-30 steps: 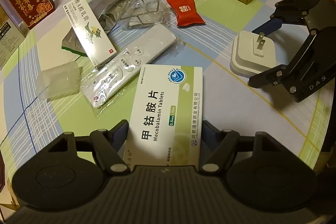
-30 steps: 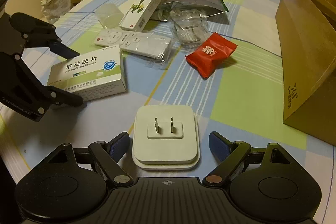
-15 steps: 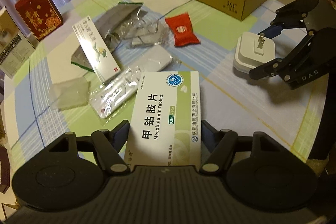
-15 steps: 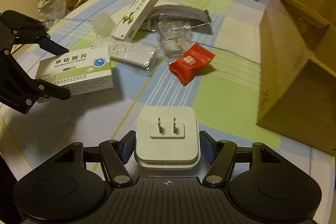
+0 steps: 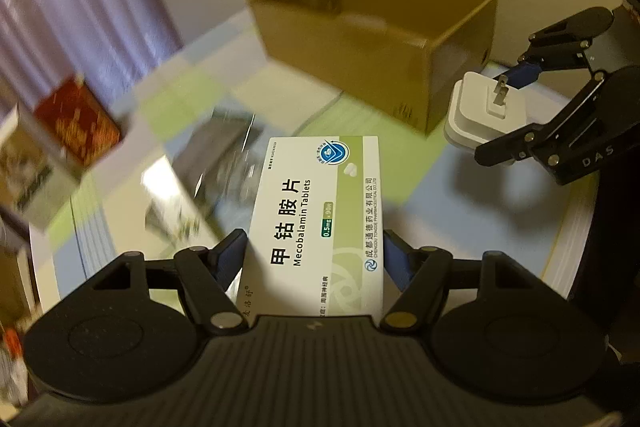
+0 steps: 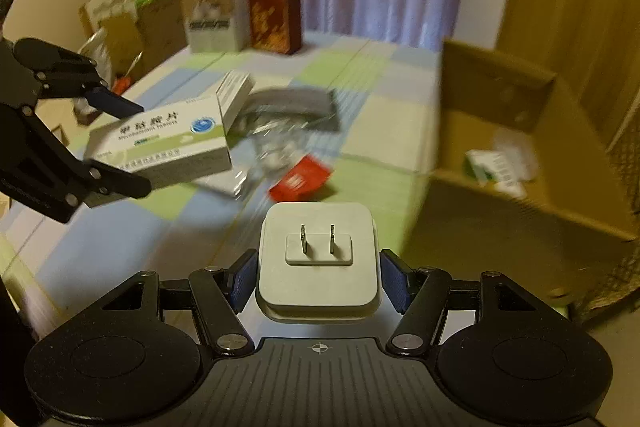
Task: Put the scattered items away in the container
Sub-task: 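Carry the plug adapter and Mecobalamin box over the cardboard box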
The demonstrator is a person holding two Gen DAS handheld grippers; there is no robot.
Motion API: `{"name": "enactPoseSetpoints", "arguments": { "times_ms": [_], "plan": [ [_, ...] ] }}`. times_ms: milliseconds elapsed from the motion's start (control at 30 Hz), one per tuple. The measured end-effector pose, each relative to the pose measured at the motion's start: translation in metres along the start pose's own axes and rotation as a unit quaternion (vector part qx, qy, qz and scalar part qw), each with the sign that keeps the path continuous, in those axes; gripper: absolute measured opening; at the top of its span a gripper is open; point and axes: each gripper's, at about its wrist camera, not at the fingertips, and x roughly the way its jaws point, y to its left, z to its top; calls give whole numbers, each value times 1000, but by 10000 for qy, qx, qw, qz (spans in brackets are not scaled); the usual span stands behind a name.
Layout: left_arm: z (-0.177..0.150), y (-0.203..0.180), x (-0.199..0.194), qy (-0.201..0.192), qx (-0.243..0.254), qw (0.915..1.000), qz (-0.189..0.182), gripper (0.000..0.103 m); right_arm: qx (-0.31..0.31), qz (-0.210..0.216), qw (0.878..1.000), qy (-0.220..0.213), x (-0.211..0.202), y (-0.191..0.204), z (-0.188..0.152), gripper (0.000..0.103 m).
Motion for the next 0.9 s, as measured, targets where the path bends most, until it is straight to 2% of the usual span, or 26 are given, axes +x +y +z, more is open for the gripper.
{"name": "enactPoseSetpoints", "arguments": {
  "times_ms": [267, 467, 633, 900],
  "plan": [
    [91, -26, 0, -636, 236, 9975, -180, 68, 173, -450, 9977, -480, -45, -63, 39, 67],
    [152, -37, 18, -917, 151, 9953, -280, 68, 391, -839, 9940, -574, -48, -113, 55, 67],
    [182, -45, 45, -893, 22, 9956, -292, 68, 591, -963, 9921, -546, -41, -144, 51, 67],
    [203, -58, 88, -716, -272, 9960, -465, 68, 784, -950, 9911, -503, -34, -169, 40, 67]
  ]
}}
